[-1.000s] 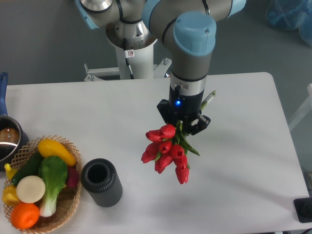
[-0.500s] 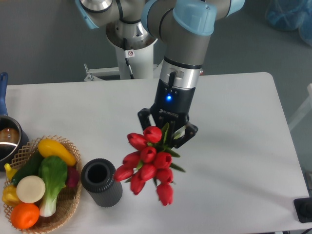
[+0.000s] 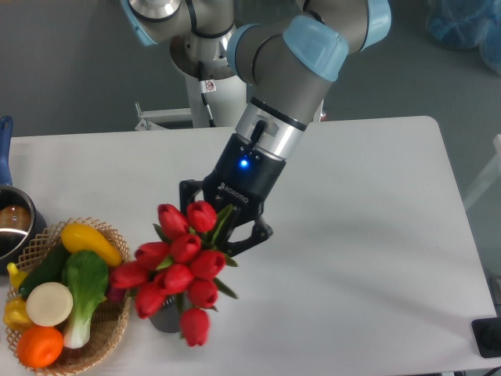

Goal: Insert the flowers into the vase
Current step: 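Lower the tulip stems down into the black vase opening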

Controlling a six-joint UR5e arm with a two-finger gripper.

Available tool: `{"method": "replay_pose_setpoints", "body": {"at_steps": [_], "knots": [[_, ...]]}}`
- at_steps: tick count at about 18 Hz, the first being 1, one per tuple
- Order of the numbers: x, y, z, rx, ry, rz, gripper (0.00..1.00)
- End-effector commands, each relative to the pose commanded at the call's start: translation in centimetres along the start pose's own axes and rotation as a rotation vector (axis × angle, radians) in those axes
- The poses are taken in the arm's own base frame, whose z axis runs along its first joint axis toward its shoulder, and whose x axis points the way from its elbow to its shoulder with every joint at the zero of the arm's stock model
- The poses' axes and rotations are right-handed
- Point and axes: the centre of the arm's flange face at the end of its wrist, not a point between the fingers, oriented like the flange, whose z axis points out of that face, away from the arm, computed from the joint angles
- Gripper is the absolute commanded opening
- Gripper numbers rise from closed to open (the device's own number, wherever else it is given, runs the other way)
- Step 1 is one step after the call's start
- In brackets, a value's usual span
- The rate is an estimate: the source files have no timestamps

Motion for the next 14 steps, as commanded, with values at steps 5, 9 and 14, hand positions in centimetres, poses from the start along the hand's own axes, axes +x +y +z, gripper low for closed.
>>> {"method": "replay_pose_setpoints", "body": {"at_steps": [5, 9, 14], "knots": [[-0.6, 0.3, -0.1, 0.116, 0.114, -0.019, 0.04], [-2.2, 0.4, 0.4, 0.140, 0.138, -0.020, 0.06], [-2.9, 0.1, 1.9, 0.147, 0.164, -0.014, 0.13]]}}
